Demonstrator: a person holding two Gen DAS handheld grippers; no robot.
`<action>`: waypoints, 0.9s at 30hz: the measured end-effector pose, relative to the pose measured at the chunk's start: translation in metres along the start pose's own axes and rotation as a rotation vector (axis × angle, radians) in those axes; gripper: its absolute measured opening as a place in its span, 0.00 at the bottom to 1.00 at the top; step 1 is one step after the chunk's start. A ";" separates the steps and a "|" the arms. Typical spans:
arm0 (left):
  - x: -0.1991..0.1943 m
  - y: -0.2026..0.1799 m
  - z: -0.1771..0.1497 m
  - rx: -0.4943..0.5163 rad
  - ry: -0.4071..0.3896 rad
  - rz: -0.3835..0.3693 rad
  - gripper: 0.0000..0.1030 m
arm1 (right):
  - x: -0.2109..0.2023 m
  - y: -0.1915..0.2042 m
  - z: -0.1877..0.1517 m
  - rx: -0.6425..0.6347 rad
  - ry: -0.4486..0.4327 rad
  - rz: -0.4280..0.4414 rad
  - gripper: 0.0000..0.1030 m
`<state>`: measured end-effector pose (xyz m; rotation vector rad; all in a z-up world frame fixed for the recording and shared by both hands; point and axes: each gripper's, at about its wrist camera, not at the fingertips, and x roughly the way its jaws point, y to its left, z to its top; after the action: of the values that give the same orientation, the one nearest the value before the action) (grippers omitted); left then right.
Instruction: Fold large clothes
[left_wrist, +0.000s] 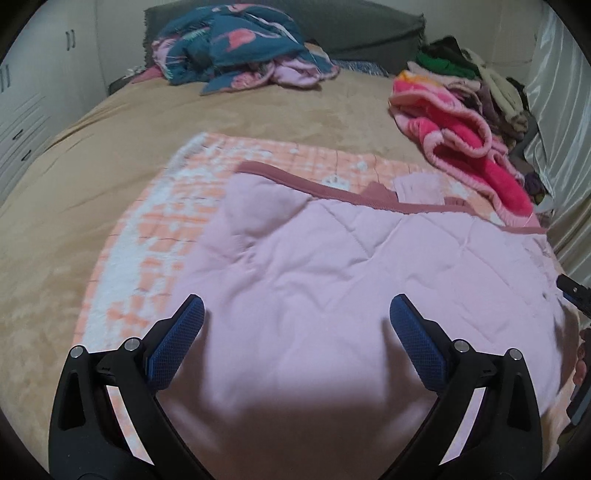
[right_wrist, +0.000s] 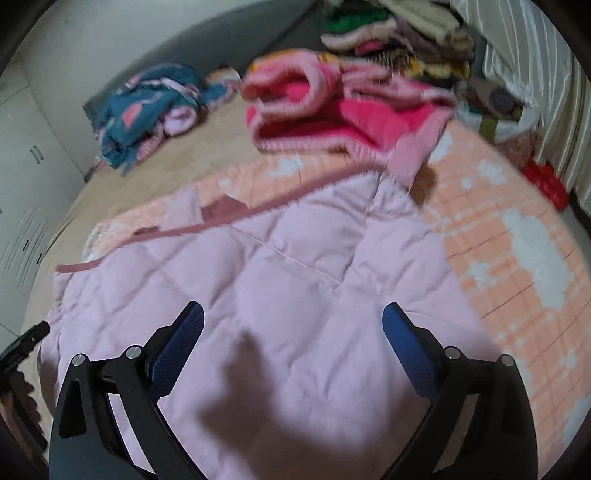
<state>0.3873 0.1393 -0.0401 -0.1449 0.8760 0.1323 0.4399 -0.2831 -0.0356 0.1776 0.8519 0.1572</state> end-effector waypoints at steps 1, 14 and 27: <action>-0.007 0.002 -0.001 -0.002 -0.012 0.008 0.92 | -0.011 0.001 -0.002 -0.013 -0.026 0.001 0.94; -0.080 0.008 -0.041 0.024 -0.099 0.060 0.92 | -0.119 -0.005 -0.039 -0.041 -0.185 0.083 0.95; -0.093 0.006 -0.090 0.047 -0.069 0.083 0.92 | -0.140 -0.038 -0.089 -0.003 -0.151 0.046 0.95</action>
<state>0.2589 0.1241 -0.0257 -0.0594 0.8154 0.1926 0.2843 -0.3406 0.0012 0.2042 0.6976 0.1861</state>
